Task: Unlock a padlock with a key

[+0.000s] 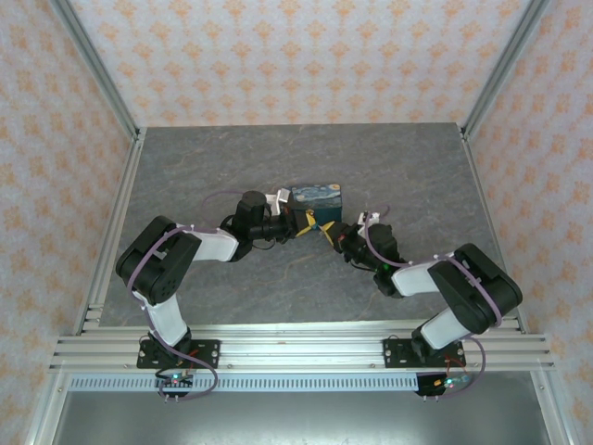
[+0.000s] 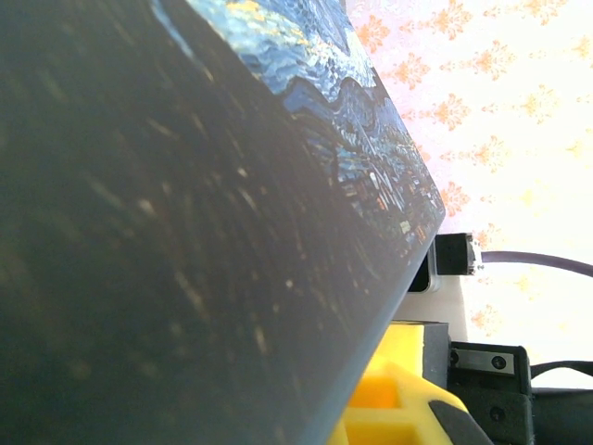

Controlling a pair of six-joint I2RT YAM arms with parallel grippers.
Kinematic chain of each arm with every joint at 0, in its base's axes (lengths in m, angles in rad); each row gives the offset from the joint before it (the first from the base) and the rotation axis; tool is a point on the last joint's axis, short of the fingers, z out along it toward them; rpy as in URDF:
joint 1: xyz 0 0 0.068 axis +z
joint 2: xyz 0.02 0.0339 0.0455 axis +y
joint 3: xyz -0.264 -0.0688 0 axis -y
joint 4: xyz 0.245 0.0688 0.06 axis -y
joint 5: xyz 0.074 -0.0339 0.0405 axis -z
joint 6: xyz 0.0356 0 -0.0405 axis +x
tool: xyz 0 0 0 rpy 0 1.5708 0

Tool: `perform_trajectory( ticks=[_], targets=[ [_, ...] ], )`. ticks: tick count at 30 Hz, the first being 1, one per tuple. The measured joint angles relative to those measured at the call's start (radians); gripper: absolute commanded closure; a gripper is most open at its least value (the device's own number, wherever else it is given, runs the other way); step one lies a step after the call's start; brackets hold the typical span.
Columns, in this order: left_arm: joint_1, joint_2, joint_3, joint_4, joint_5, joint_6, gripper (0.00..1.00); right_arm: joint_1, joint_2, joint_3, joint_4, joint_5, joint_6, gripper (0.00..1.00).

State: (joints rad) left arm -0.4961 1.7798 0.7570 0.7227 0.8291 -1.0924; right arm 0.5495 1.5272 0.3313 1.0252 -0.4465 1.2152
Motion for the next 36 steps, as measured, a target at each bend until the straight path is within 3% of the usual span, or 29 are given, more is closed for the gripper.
perform_trajectory(
  ticks=[13, 24, 36],
  targets=[
    [0.007, 0.0, 0.0, 0.001, -0.02, -0.034, 1.0, 0.0, 0.086, 0.004, 0.121, -0.002, 0.0, 1.0],
    [0.008, 0.0, 0.0, 0.012, -0.022, -0.066, 1.0, 0.0, 0.1, 0.003, 0.146, -0.002, -0.121, 1.0],
    [0.015, 0.0, 0.0, 0.012, -0.031, -0.097, 1.0, -0.014, 0.22, 0.008, 0.304, -0.023, -0.158, 1.0]
  ],
)
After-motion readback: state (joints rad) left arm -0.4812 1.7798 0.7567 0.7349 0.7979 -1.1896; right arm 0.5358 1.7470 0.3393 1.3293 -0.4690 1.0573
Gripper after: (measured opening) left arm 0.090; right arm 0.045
